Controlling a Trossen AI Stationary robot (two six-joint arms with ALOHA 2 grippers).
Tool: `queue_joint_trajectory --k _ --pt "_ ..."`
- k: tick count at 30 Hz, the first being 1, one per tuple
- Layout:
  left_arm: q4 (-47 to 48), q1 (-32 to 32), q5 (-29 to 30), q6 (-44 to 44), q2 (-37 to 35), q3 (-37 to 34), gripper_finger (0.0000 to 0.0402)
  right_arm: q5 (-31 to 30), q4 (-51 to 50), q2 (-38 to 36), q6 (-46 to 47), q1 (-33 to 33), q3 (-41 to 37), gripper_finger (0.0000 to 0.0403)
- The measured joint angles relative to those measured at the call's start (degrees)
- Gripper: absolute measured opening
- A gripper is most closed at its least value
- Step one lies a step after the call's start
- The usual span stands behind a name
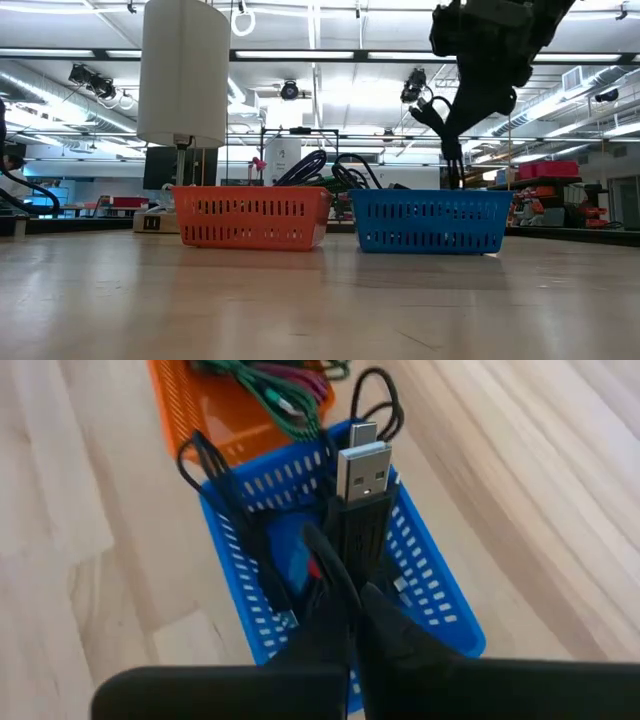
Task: Pick & Place USB Port
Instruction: Put the black charger cable into the blue bin
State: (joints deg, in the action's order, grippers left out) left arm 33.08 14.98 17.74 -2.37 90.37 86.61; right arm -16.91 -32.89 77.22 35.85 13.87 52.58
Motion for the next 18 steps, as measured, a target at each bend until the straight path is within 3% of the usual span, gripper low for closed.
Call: queue_joint_trajectory --k 8,18 --pt "0.9 0.0 0.0 0.0 0.0 0.0 0.0092 1.2 -1.3 1.0 2.2 0.0 0.0 0.0004" --pt "1.6 0.0 0.0 -0.1 0.0 0.0 0.0092 -2.1 -0.9 3.9 2.7 0.0 0.0 0.0099"
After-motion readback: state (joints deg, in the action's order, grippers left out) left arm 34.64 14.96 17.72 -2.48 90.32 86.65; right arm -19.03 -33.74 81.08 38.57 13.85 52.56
